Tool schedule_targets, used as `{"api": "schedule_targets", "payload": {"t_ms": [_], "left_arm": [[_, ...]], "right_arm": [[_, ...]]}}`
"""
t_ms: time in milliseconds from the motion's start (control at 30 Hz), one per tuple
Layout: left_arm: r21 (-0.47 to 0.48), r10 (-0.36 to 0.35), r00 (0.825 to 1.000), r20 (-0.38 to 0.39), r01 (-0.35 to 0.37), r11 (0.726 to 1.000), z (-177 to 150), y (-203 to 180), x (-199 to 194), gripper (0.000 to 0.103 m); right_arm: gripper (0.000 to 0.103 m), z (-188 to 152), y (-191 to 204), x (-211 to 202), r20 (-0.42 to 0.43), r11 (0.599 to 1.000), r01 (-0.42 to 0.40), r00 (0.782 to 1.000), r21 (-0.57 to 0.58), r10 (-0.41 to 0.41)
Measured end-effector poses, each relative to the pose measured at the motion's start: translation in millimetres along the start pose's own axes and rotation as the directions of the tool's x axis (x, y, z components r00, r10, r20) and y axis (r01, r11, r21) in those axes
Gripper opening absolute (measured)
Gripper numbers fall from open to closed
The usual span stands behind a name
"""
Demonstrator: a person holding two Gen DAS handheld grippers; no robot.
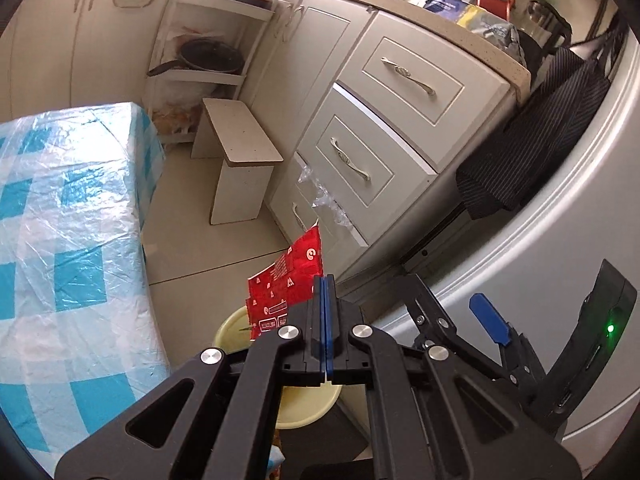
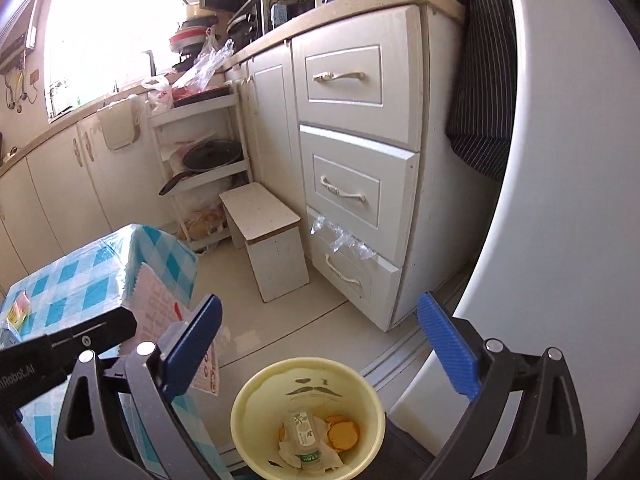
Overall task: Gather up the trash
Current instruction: 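Carry the red wrapper to the yellow bucket and open the left tool, then move both open tools back over the table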
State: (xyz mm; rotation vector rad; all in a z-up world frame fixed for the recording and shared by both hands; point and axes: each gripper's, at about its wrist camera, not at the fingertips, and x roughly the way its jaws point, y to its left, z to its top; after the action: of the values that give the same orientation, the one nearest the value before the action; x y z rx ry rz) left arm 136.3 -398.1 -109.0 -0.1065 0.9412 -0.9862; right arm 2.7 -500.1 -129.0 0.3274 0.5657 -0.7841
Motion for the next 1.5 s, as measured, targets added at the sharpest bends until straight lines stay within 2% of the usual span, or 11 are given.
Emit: {"api": "schedule_targets", "payload": {"t_ms": [67, 267, 467, 533, 600, 667, 700, 733, 967, 1267, 1500], "left_arm": [[-0.029, 0.002, 1.0, -0.016, -0.002, 1.0, -2.1, 7.1, 9.2, 0.0], [-0.065, 0.017, 0.995, -0.098, -0.023, 0.998, -20.0, 16.2, 47.0, 0.0], [-0.038, 0.03, 0.983, -0.183, -0.038, 0.999, -42.0, 4.2, 86.6, 0.0], [-0.021, 0.028, 0.972, -0.233, -0.034, 0.999, -48.5, -1.7, 101.5, 0.001], [-0.007, 0.029, 0.958, -0.286, -0.033, 0.999, -53.9, -5.6, 113.5, 0.009], [0.001, 0.036, 0.951, -0.308, -0.038, 0.999, -58.8, -8.0, 117.5, 0.035], [0.004, 0.047, 0.953, -0.3, -0.048, 0.999, -60.5, -8.4, 116.0, 0.052], [0.009, 0.057, 0.957, -0.286, -0.057, 0.998, -61.2, -9.2, 113.1, 0.058], [0.047, 0.08, 0.963, -0.258, -0.07, 0.996, -57.7, -15.5, 94.3, 0.075], [0.082, 0.119, 0.971, -0.208, -0.104, 0.991, -53.6, -14.5, 53.1, 0.083], [0.15, 0.227, 0.966, -0.122, -0.208, 0.967, -49.6, -9.6, 9.0, 0.085]], "right_arm": [[0.094, 2.0, -2.8, 3.0, -0.009, 0.998, -0.049, 0.999, 0.039, 0.05], [0.094, 7.3, -15.8, -11.8, 0.088, 0.976, -0.154, 0.986, 0.157, 0.141], [0.094, 10.6, -14.8, -19.7, 0.136, 0.968, -0.182, 0.978, 0.172, 0.159], [0.094, 12.1, -18.2, -21.5, 0.152, 0.964, -0.185, 0.976, 0.189, 0.158], [0.095, 12.6, -21.3, -22.5, 0.165, 0.96, -0.192, 0.973, 0.204, 0.159], [0.095, 12.8, -22.9, -23.2, 0.171, 0.956, -0.202, 0.971, 0.214, 0.167], [0.095, 12.8, -23.7, -23.2, 0.173, 0.952, -0.211, 0.969, 0.22, 0.175], [0.095, 12.2, -24.5, -23.4, 0.176, 0.949, -0.218, 0.968, 0.226, 0.181], [0.095, 13.0, -25.7, -25.0, 0.192, 0.936, -0.255, 0.958, 0.244, 0.211], [0.095, 11.3, -27.4, -28.2, 0.202, 0.93, -0.266, 0.955, 0.254, 0.218], [0.095, 10.9, -17.2, -22.2, 0.169, 0.931, -0.271, 0.957, 0.242, 0.235]]}}
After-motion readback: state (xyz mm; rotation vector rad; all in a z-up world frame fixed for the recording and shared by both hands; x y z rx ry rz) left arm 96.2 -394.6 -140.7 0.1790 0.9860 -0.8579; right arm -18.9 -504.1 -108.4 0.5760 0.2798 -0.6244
